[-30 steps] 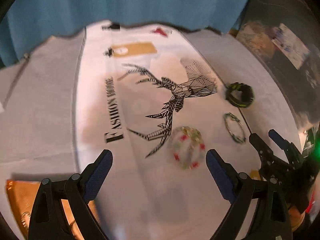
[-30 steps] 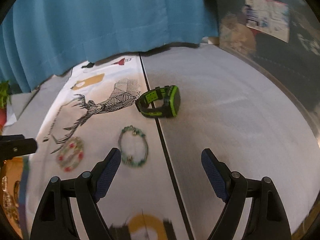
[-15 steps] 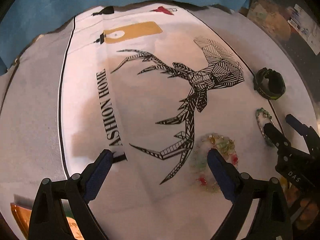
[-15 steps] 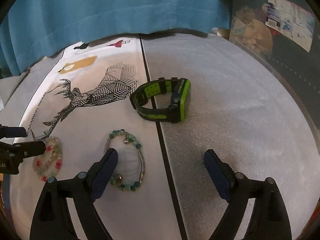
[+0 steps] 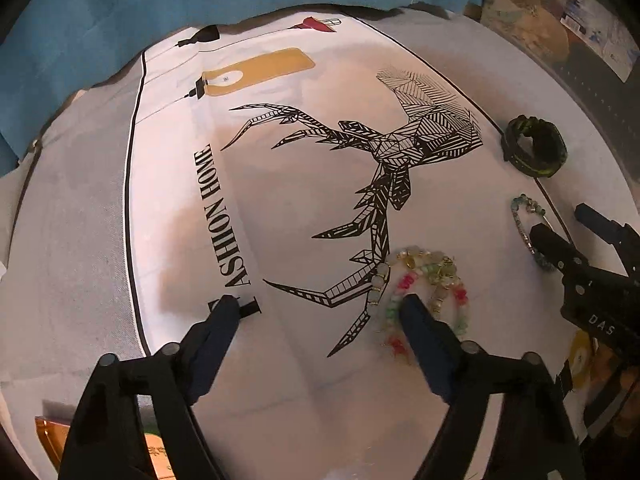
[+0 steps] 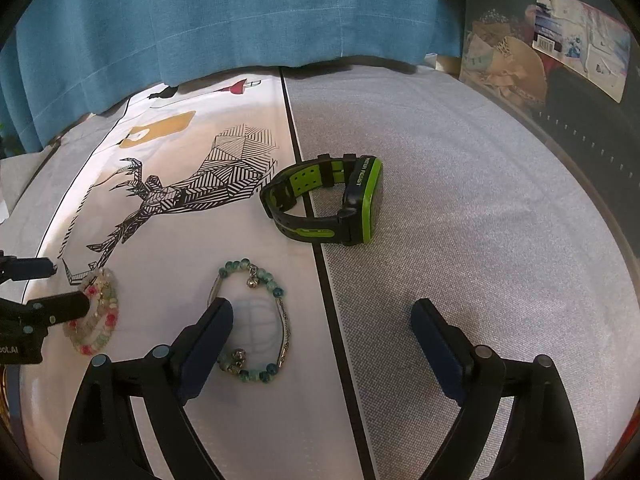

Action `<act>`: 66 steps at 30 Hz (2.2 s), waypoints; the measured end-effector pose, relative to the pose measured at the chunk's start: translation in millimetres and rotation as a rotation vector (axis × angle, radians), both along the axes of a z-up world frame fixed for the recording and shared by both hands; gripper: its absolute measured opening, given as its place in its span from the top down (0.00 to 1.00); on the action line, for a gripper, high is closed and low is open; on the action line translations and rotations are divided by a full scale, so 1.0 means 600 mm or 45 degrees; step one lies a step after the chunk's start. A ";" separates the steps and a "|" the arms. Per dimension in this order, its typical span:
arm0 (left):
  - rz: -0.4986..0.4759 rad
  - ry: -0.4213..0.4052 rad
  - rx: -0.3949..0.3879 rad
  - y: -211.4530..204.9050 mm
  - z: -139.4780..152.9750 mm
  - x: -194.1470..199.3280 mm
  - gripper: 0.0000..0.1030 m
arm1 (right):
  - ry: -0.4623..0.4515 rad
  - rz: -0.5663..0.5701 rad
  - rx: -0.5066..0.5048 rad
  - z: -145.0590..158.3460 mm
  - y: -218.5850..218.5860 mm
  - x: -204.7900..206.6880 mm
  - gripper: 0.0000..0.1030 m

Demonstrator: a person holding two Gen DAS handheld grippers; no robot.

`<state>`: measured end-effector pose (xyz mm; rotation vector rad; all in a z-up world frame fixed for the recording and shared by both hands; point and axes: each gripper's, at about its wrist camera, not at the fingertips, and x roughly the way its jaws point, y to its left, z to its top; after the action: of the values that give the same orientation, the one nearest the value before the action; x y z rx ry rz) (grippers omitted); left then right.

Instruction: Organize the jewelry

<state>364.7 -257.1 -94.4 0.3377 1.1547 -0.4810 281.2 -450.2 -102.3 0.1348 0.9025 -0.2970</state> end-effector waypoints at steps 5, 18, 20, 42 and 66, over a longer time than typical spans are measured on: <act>0.094 0.073 -0.140 0.021 0.014 0.026 0.31 | 0.000 -0.001 0.000 0.000 0.000 0.000 0.11; 0.002 -0.073 0.058 -0.004 0.008 0.010 0.29 | 0.000 0.000 0.001 0.001 -0.001 0.000 0.11; -0.021 -0.075 0.074 -0.006 0.010 0.006 0.29 | 0.000 0.000 0.001 0.001 -0.001 0.000 0.11; -0.064 -0.052 -0.186 0.019 0.097 -0.044 0.97 | -0.126 0.067 -0.028 0.042 0.022 -0.036 0.96; 0.073 -0.263 -0.315 0.202 0.269 -0.374 0.97 | -0.203 0.254 -0.051 0.189 0.143 -0.319 0.96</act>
<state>140.5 -135.9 67.1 0.1348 0.8908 -0.5197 89.5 -364.7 11.2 0.0304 0.7450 -0.1169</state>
